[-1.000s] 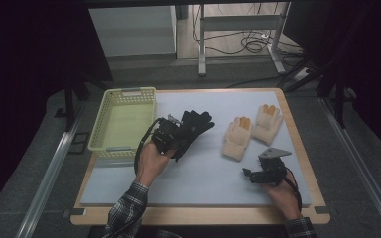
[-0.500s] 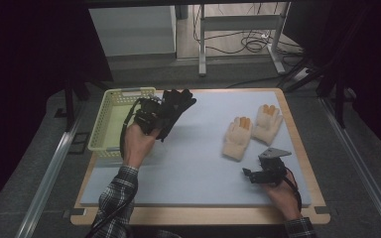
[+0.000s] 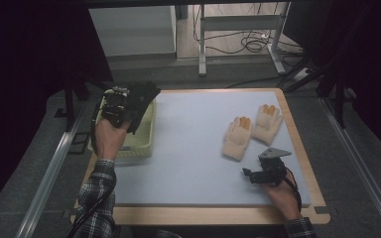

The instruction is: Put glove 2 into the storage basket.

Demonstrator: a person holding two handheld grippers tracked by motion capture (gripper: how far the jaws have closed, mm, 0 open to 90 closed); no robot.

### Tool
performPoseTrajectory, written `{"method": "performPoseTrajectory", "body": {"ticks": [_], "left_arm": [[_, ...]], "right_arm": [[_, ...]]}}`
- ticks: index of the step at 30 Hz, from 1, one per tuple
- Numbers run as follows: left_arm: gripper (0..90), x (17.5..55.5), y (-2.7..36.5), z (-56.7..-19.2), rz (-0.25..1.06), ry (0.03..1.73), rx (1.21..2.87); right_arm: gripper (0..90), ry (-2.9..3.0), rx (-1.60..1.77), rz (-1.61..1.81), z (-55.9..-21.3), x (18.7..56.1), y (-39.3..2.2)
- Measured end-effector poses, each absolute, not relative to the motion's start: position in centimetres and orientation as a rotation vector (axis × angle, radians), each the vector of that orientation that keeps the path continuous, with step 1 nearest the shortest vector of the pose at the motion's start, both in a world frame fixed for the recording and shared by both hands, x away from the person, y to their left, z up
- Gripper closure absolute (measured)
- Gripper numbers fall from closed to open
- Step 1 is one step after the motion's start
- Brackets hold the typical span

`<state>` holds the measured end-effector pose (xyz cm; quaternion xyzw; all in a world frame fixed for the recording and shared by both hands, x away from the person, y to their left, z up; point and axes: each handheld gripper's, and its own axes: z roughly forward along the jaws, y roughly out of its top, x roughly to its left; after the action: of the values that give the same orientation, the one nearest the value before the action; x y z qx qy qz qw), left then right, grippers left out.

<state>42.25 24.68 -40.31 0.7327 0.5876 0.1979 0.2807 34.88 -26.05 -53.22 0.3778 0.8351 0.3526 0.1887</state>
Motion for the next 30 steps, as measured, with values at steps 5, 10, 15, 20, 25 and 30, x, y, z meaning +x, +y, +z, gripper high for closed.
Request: {"method": "performPoseTrajectory", "body": {"ticks": [5, 10, 15, 20, 25, 30], "left_arm": [[71.4, 42.2, 27.8, -41.4, 0.559, 1.656, 1.930], [71.1, 42.6, 30.4, -43.0, 0.560, 1.741, 1.894], [70.8, 43.4, 31.3, -44.9, 0.529, 1.798, 1.893], [70.3, 44.7, 31.3, -46.5, 0.498, 1.834, 1.898], [69.7, 46.1, 31.1, -47.5, 0.491, 1.880, 1.927], [68.6, 47.2, 31.1, -48.3, 0.483, 1.916, 1.949]], "right_arm": [[16.6, 2.349, 1.062, 0.991, -53.2, 34.9, -26.0], [16.6, 2.348, 1.062, 0.991, -53.2, 34.9, -26.0], [16.6, 2.348, 1.062, 0.991, -53.2, 34.9, -26.0], [16.6, 2.348, 1.062, 0.992, -53.2, 34.9, -26.0], [16.6, 2.347, 1.062, 0.992, -53.2, 34.9, -26.0], [16.6, 2.348, 1.061, 0.992, -53.2, 34.9, -26.0]]}}
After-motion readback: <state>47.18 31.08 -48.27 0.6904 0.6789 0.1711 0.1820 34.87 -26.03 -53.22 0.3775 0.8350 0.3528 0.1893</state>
